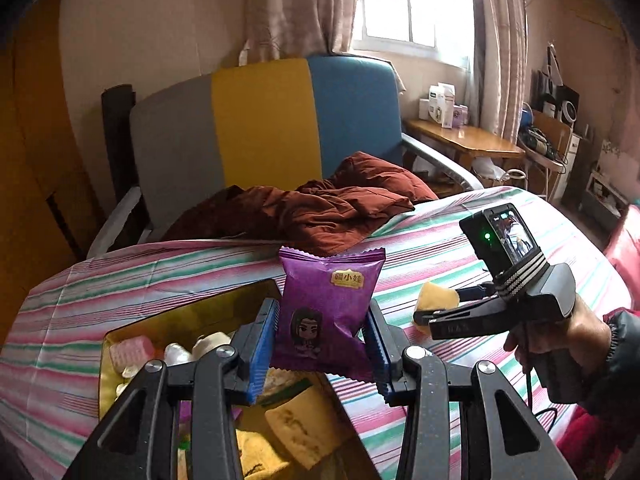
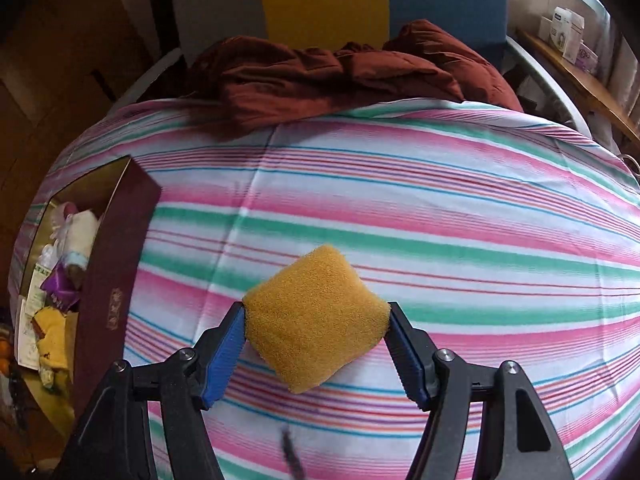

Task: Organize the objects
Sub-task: 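Carry the purple packet and yellow sponge into the gold tray and open both grippers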

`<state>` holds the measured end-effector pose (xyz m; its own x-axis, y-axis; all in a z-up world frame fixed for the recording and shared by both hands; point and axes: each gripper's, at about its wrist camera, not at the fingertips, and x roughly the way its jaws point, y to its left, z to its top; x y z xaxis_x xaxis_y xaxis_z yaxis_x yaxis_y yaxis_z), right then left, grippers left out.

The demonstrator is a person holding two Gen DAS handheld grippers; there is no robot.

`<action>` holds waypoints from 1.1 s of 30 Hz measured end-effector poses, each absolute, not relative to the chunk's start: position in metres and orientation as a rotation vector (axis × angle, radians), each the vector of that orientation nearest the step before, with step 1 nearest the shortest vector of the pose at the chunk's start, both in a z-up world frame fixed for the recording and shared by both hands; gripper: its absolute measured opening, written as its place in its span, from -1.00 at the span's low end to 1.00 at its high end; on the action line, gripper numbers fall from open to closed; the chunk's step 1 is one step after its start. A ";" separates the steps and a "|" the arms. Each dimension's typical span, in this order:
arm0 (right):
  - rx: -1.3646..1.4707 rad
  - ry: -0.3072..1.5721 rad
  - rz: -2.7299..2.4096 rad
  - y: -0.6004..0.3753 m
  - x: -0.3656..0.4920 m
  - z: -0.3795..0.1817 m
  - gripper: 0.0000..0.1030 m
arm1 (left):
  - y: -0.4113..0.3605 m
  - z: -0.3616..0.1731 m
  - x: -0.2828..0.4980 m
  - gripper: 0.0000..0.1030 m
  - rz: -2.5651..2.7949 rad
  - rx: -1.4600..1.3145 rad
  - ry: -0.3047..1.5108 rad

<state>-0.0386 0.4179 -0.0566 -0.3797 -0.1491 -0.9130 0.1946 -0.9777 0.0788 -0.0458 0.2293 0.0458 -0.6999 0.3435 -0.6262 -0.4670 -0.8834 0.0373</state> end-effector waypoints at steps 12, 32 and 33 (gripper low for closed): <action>1.614 0.035 -2.446 0.396 -0.017 -0.048 0.33 | 0.188 0.054 -0.035 -0.17 2.545 -0.884 0.131; 1.315 -0.059 -2.358 0.287 0.042 0.009 0.33 | 0.039 0.049 -0.022 -0.17 2.750 -0.943 -0.090; 1.305 -0.060 -2.350 0.280 0.046 0.009 0.33 | 0.034 0.043 -0.020 -0.17 2.752 -0.961 -0.098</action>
